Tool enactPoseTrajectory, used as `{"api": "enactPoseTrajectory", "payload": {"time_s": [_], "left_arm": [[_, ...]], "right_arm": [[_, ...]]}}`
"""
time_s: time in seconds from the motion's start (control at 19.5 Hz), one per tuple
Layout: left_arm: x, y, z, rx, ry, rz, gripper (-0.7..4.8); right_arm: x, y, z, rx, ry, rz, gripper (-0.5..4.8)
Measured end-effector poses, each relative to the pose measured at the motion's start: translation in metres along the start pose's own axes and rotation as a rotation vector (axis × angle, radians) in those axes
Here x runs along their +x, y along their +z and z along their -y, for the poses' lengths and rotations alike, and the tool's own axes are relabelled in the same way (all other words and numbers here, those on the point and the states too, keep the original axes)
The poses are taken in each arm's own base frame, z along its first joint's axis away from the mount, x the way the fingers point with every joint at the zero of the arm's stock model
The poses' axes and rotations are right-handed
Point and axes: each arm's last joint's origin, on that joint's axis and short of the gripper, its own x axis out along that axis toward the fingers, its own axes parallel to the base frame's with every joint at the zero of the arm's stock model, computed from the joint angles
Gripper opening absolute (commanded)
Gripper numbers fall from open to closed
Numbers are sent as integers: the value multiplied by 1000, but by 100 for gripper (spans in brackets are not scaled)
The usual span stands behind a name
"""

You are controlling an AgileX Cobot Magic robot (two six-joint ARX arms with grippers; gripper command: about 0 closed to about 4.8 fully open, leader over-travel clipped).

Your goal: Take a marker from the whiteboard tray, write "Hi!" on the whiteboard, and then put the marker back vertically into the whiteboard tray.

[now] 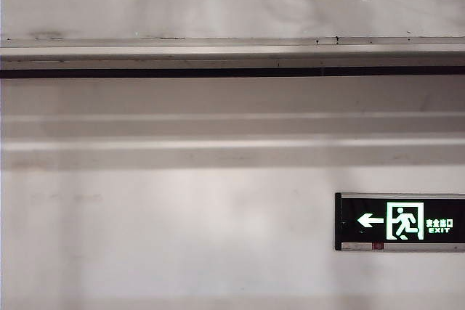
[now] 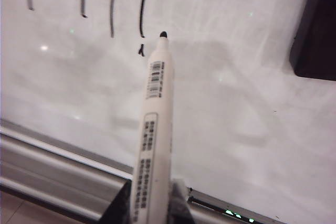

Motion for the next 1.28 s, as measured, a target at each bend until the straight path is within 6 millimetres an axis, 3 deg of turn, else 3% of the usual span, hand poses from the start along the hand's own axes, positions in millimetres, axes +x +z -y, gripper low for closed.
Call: {"api": "enactPoseTrajectory", "payload": {"time_s": [0.26,0.67,0.87,0.97,1.18,1.28], "left_arm": [[9,-2,7,-40,19,-5,-6],[13,3,17,-8,21,48,-5],[13,3,16,-1,26,47,-6],[13,3,16,0,27,47,-6],[13,3,16,3,27,48,-6],[13,3,16,3,27,48,-6]], "right_arm": [[-13,-3,6,11,-8,-44,-5],[5,-51,-3,24,2,-267,-5],[-4,-85,-4,54,-2,-263,-5],[-5,-113,-7,57,-1,-266,-5],[-1,-156,-11,76,5,-223,-5],[10,-174,-9,105,45,-223,-5]]}}
